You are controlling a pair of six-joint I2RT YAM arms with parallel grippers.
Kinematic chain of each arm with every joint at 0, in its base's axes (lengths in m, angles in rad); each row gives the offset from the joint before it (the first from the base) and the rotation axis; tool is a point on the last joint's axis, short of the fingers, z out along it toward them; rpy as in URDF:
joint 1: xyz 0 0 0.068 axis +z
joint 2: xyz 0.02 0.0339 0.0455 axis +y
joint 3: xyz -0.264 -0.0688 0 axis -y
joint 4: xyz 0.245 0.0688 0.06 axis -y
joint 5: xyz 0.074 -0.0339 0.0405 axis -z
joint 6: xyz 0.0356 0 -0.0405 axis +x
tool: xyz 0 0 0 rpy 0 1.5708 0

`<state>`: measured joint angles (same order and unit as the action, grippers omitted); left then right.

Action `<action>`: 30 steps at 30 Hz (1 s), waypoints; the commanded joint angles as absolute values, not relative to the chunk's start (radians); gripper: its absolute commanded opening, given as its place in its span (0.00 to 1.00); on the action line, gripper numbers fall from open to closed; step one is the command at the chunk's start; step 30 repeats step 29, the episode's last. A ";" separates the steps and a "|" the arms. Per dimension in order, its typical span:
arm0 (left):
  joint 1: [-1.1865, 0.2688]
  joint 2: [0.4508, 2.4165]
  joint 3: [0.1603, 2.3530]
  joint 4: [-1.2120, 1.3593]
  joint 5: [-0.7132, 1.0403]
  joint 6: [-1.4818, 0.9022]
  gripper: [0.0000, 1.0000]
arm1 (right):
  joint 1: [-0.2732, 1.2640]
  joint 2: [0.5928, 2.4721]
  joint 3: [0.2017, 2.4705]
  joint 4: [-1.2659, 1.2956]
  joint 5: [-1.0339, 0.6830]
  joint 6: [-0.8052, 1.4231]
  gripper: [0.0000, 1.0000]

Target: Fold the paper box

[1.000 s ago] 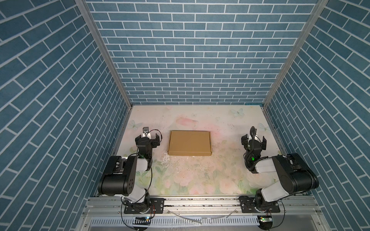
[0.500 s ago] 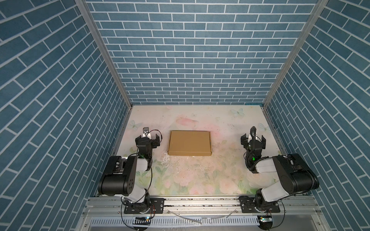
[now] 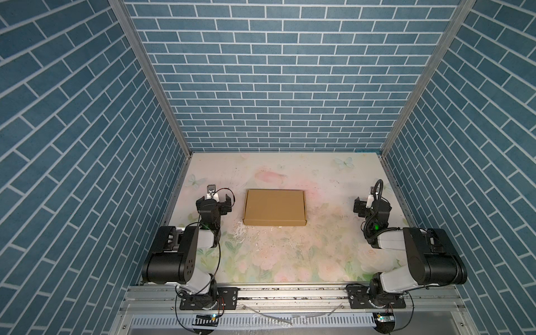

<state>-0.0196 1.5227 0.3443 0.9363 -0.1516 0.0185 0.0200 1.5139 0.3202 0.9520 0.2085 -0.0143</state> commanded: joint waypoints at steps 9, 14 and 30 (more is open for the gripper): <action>-0.017 1.526 0.355 0.919 -0.137 0.028 1.00 | 0.007 1.547 0.366 0.933 0.147 0.033 0.99; -0.017 1.526 0.356 0.917 -0.135 0.029 1.00 | 0.007 1.545 0.366 0.925 0.146 0.033 0.99; -0.021 1.532 0.387 0.868 -0.012 0.083 1.00 | 0.007 1.541 0.365 0.919 0.147 0.034 0.99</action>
